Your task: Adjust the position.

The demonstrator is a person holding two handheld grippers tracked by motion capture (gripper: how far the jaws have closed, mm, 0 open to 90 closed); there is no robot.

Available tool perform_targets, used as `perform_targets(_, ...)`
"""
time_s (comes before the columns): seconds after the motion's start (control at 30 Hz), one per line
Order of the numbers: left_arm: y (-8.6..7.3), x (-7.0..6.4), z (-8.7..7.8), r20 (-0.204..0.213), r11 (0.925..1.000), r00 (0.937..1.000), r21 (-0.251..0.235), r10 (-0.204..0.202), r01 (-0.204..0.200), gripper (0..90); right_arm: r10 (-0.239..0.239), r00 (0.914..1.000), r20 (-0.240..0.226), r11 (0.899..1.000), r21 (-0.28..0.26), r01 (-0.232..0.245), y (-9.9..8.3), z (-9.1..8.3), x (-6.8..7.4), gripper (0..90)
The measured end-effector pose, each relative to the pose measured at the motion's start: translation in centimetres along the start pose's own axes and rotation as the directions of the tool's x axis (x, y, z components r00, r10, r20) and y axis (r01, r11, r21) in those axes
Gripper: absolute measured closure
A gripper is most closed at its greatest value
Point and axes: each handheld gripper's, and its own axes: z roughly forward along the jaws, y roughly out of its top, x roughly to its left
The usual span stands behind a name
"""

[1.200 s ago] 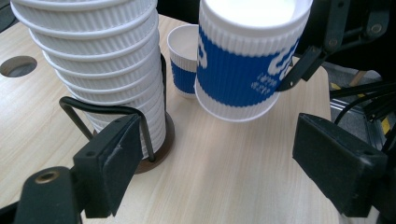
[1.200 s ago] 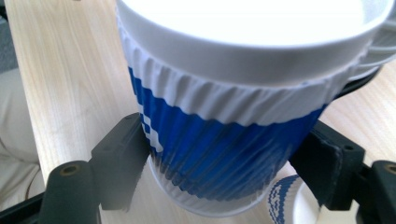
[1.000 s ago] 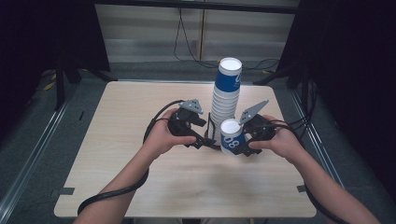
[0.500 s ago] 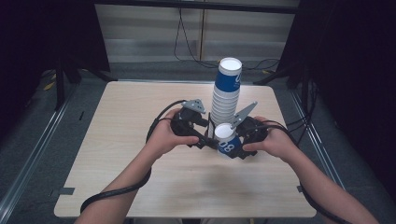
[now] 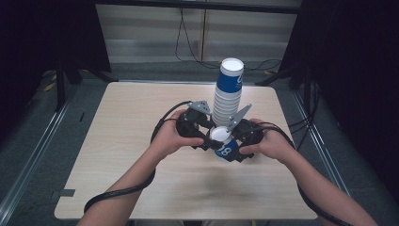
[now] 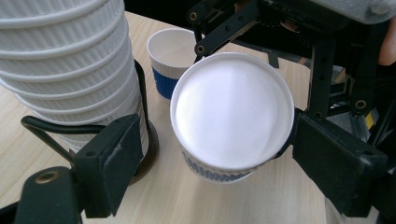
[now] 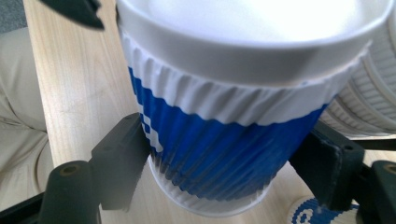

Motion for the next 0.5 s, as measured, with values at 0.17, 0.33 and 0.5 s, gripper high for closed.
perform_targets(0.17, -0.08, 0.06, 0.27, 0.007, 1.0, 1.0, 0.001, -0.006, 0.006, 16.2, -0.012, 0.9999, -0.002, 1.0, 0.008, 0.012, 0.14, 0.22, 0.14, 23.0)
perform_targets(0.33, -0.23, 0.13, 0.53, 0.029, 0.9999, 0.9995, 0.008, -0.01, 0.009, 21.2, -0.025, 0.9997, -0.006, 1.0, 0.013, 0.025, 0.43, 0.57, 0.3, 23.0)
perform_targets(0.5, -0.33, 0.17, 0.56, 0.054, 0.9999, 0.9985, 0.011, -0.006, 0.005, 28.2, -0.037, 0.9993, -0.007, 0.999, 0.01, 0.037, 0.64, 0.68, 0.39, 22.9)
